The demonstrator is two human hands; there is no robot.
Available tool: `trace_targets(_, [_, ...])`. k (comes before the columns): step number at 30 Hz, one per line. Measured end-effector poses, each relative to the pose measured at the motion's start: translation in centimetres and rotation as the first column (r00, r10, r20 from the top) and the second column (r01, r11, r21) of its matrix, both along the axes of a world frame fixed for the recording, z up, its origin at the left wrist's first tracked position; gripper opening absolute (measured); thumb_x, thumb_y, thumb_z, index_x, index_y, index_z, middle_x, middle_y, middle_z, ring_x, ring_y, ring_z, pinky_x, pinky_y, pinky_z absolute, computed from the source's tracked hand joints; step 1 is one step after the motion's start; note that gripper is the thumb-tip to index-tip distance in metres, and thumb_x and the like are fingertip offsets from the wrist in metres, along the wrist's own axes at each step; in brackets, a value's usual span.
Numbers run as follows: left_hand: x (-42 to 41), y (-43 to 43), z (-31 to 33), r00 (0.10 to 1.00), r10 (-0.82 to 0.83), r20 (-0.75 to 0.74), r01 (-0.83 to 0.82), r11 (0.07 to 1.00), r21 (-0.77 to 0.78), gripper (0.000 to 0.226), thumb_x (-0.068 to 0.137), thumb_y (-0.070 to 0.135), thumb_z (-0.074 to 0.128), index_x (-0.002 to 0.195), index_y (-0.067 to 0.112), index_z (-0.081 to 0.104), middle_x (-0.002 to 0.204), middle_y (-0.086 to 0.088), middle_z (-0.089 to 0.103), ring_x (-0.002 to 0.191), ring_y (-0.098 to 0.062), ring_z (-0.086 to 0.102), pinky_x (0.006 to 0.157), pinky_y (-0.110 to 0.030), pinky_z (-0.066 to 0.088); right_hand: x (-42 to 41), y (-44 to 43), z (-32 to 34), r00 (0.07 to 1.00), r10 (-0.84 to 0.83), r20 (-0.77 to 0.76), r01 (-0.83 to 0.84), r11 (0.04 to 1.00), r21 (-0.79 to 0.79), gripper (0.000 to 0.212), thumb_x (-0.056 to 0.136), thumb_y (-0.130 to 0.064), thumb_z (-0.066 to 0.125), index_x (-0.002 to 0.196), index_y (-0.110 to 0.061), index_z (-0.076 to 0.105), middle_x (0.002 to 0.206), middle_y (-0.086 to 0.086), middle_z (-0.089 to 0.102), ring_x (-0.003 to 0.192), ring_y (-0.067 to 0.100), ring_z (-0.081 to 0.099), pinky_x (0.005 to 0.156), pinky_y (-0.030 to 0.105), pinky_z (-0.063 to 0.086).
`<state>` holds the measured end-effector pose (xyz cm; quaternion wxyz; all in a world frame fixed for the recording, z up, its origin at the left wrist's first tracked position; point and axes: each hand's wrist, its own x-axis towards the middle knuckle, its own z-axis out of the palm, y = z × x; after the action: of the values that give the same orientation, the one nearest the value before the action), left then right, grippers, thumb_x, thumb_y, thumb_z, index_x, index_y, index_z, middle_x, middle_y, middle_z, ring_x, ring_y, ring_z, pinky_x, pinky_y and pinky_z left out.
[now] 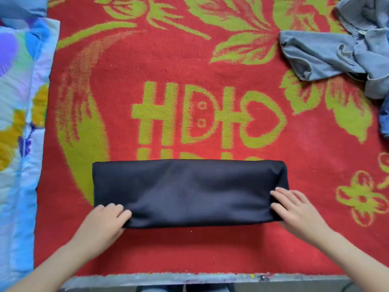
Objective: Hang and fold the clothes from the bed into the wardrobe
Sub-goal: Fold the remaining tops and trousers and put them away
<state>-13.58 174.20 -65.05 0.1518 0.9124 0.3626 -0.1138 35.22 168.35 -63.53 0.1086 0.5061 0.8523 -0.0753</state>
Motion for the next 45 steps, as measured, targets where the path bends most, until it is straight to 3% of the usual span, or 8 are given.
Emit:
trace_targets(3, [1.6, -2.3, -1.9, 0.995, 0.095, 0.005, -0.095, 0.995, 0.033, 0.040, 0.060, 0.045, 0.078, 0.075, 0.013, 0.059, 0.075, -0.006, 0.048, 0.067, -0.025, 0.044, 0.046, -0.032, 0.041, -2.0, -1.4, -2.1, 0.990, -0.003, 0.143, 0.039, 0.967, -0.250, 0.043, 0.062, -0.050, 0.063, 0.083, -0.013, 0.068, 0.102, 0.019, 0.069, 0.100, 0.033, 0.064, 0.085, 0.043, 0.034])
trace_targets(6, [6.0, -2.0, -2.1, 0.963, 0.231, 0.142, -0.255, 0.948, 0.189, 0.045, 0.094, 0.045, 0.034, 0.113, 0.010, 0.054, 0.117, -0.016, 0.051, 0.101, -0.031, 0.047, 0.072, -0.042, 0.045, -6.1, -0.3, -2.6, 0.986, -0.148, 0.072, 0.157, 0.976, -0.151, 0.042, 0.077, -0.043, 0.048, 0.087, -0.010, 0.071, 0.102, 0.018, 0.068, 0.109, 0.031, 0.051, 0.087, 0.042, 0.035])
trace_targets(10, [12.4, -0.3, -2.7, 0.945, 0.309, 0.107, -0.322, 0.935, 0.151, 0.063, 0.083, 0.046, 0.036, 0.137, 0.013, 0.036, 0.146, -0.018, 0.032, 0.133, -0.036, 0.031, 0.101, -0.052, 0.030, -12.3, 2.2, -3.2, 0.952, -0.301, -0.053, 0.298, 0.953, -0.059, 0.046, 0.082, -0.039, 0.044, 0.117, -0.013, 0.057, 0.127, 0.021, 0.057, 0.123, 0.031, 0.040, 0.095, 0.046, 0.033])
trace_targets(20, [6.1, 3.0, -9.3, 0.974, 0.226, -0.011, -0.221, 0.960, 0.170, 0.067, 0.093, 0.062, 0.004, 0.141, 0.024, 0.032, 0.159, -0.006, 0.003, 0.146, -0.020, -0.005, 0.116, -0.038, 0.001, -6.1, 3.9, -8.1, 0.786, -0.589, 0.188, 0.616, 0.773, -0.153, 0.072, 0.085, -0.066, 0.017, 0.141, -0.025, 0.039, 0.146, 0.017, 0.038, 0.135, 0.037, 0.028, 0.097, 0.067, 0.030])
trace_targets(24, [6.0, 4.2, -9.9, 0.970, 0.241, -0.010, -0.239, 0.966, 0.095, 0.067, 0.094, 0.062, 0.005, 0.141, 0.023, 0.032, 0.148, -0.012, 0.036, 0.145, -0.013, -0.007, 0.116, -0.032, -0.003, -5.8, 4.7, -8.8, 0.763, -0.607, 0.222, 0.647, 0.717, -0.259, 0.088, 0.067, -0.071, -0.008, 0.148, -0.037, -0.004, 0.158, 0.003, -0.013, 0.144, 0.028, -0.013, 0.113, 0.054, -0.004])
trace_targets(29, [6.6, 4.2, -7.6, 0.964, 0.257, -0.069, -0.253, 0.966, 0.058, 0.065, 0.094, 0.060, 0.016, 0.142, 0.019, 0.034, 0.146, -0.017, 0.039, 0.146, -0.018, -0.008, 0.114, -0.033, -0.002, -6.2, 5.0, -5.6, 0.711, -0.683, 0.167, 0.699, 0.662, -0.271, 0.079, 0.082, -0.073, 0.012, 0.149, -0.034, -0.005, 0.158, 0.004, -0.011, 0.145, 0.027, -0.012, 0.114, 0.053, -0.002])
trace_targets(35, [8.8, -0.3, -4.0, 0.949, 0.315, 0.029, -0.316, 0.945, 0.088, 0.065, 0.082, 0.048, 0.035, 0.140, 0.020, 0.033, 0.147, -0.018, 0.034, 0.145, -0.029, 0.002, 0.108, -0.048, 0.017, -6.0, 2.6, -4.0, 0.000, -0.992, -0.124, 0.869, 0.062, -0.491, 0.090, 0.084, -0.032, 0.066, 0.151, -0.018, 0.007, 0.157, 0.013, 0.012, 0.144, 0.030, 0.011, 0.116, 0.045, 0.015])
trace_targets(45, [9.3, -5.7, -5.5, 0.917, 0.377, -0.131, -0.386, 0.921, -0.050, 0.059, 0.077, 0.050, 0.034, 0.131, 0.025, 0.042, 0.132, -0.021, 0.053, 0.123, -0.037, 0.038, 0.090, -0.052, 0.045, -5.9, 4.6, -3.7, -0.485, -0.857, -0.176, 0.661, -0.228, -0.715, 0.031, 0.079, -0.012, 0.073, 0.106, -0.003, 0.059, 0.098, 0.009, 0.059, 0.089, 0.023, 0.054, 0.074, 0.030, 0.041])
